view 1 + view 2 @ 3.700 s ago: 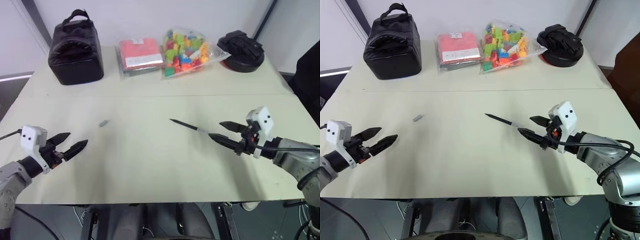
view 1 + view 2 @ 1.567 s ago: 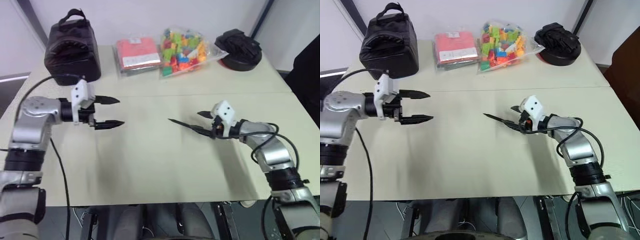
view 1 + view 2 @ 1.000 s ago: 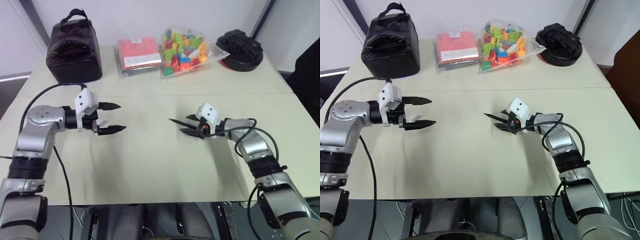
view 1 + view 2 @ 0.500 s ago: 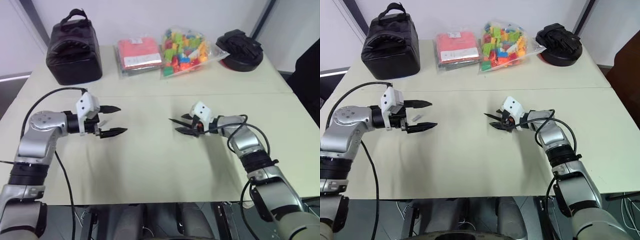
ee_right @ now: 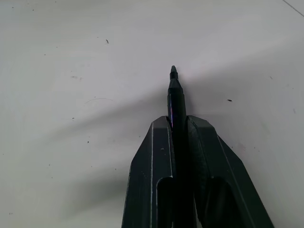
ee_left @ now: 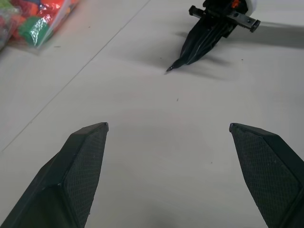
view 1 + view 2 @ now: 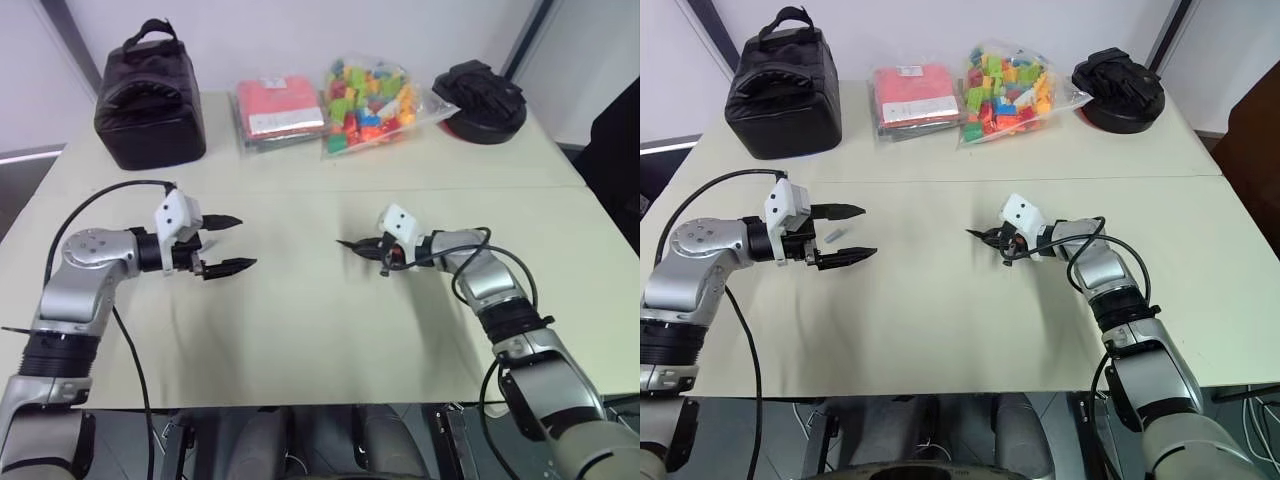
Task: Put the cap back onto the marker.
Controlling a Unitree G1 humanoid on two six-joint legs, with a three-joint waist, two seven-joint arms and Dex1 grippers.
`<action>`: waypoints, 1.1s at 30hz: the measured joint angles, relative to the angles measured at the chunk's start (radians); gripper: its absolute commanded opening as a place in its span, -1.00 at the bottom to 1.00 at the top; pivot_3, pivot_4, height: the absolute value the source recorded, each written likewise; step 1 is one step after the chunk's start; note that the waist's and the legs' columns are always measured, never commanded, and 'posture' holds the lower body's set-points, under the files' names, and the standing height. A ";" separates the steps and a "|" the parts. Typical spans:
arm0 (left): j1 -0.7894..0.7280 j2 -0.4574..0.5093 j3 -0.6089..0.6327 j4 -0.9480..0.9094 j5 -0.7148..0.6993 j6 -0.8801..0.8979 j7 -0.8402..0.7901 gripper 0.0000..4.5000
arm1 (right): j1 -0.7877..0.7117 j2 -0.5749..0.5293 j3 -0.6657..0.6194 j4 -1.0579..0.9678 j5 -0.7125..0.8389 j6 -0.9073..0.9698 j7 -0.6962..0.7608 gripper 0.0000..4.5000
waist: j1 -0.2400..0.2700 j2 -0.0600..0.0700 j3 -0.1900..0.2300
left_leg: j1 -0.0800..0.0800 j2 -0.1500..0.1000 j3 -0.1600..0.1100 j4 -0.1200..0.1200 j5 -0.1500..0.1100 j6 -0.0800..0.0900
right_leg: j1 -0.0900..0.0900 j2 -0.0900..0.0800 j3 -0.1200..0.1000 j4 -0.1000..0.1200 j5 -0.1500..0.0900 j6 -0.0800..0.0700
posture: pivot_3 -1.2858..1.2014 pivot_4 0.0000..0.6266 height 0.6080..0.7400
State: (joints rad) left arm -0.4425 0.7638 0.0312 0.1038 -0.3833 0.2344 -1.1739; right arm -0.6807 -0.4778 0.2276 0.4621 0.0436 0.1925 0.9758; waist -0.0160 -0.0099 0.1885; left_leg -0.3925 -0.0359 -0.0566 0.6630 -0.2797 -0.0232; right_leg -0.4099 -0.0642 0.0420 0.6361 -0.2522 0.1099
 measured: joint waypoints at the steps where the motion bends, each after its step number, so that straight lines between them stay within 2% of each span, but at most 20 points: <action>1: 0.001 0.001 0.008 0.008 0.001 -0.005 0.004 0.92 | 0.006 -0.005 0.000 -0.011 -0.001 0.002 -0.002 -0.97 | 0.000 0.000 0.000 | 0.000 0.000 0.000 0.000 0.000 0.000 | 0.000 0.000 0.000 0.000 0.000 0.000 | 0.03 -0.52 1.00; 7: -0.010 0.060 0.100 0.196 0.034 -0.068 0.055 0.92 | 0.014 -0.090 -0.029 -0.221 0.010 0.135 0.012 -0.97 | -0.004 0.001 0.000 | -0.002 0.000 0.000 0.000 0.000 0.000 | -0.003 0.000 0.000 0.001 0.000 0.000 | 0.03 -0.52 1.00; 14: -0.081 0.077 0.177 0.376 0.023 -0.072 0.064 0.92 | 0.084 -0.115 -0.086 -0.601 0.106 0.361 -0.010 -0.97 | 0.001 0.001 0.000 | -0.003 0.000 0.000 0.000 0.000 0.000 | -0.003 0.000 0.000 0.001 0.000 0.000 | 0.03 -0.52 1.00; 18: -0.083 0.075 0.186 0.470 0.031 -0.095 0.061 0.92 | 0.127 -0.131 -0.093 -0.744 0.146 0.471 -0.042 -0.97 | 0.001 0.000 0.000 | -0.003 0.000 0.000 0.000 0.000 0.000 | -0.003 0.000 0.000 0.001 0.000 0.000 | 0.03 -0.52 1.00; 27: -0.081 -0.050 0.154 0.524 0.070 -0.167 0.087 0.92 | 0.179 -0.131 -0.111 -0.839 0.176 0.559 -0.147 -0.97 | 0.003 0.000 0.000 | -0.003 0.000 0.000 0.000 0.000 0.000 | -0.004 -0.001 0.000 0.002 0.000 0.000 | 0.03 -0.52 1.00; 33: -0.082 -0.094 0.138 0.572 0.119 -0.243 0.128 0.92 | 0.188 -0.130 -0.126 -0.848 0.177 0.558 -0.194 -0.97 | 0.000 0.000 0.000 | -0.004 0.000 0.000 0.000 0.000 0.000 | -0.005 0.000 0.000 0.002 0.000 0.000 | 0.03 -0.52 1.00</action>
State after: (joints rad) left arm -0.5244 0.6701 0.1696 0.6756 -0.2645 -0.0088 -1.0458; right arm -0.4931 -0.6082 0.1017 -0.3855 0.2207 0.7508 0.7816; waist -0.0157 -0.0100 0.1886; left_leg -0.3968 -0.0361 -0.0565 0.6634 -0.2797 -0.0231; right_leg -0.4153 -0.0647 0.0420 0.6385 -0.2522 0.1098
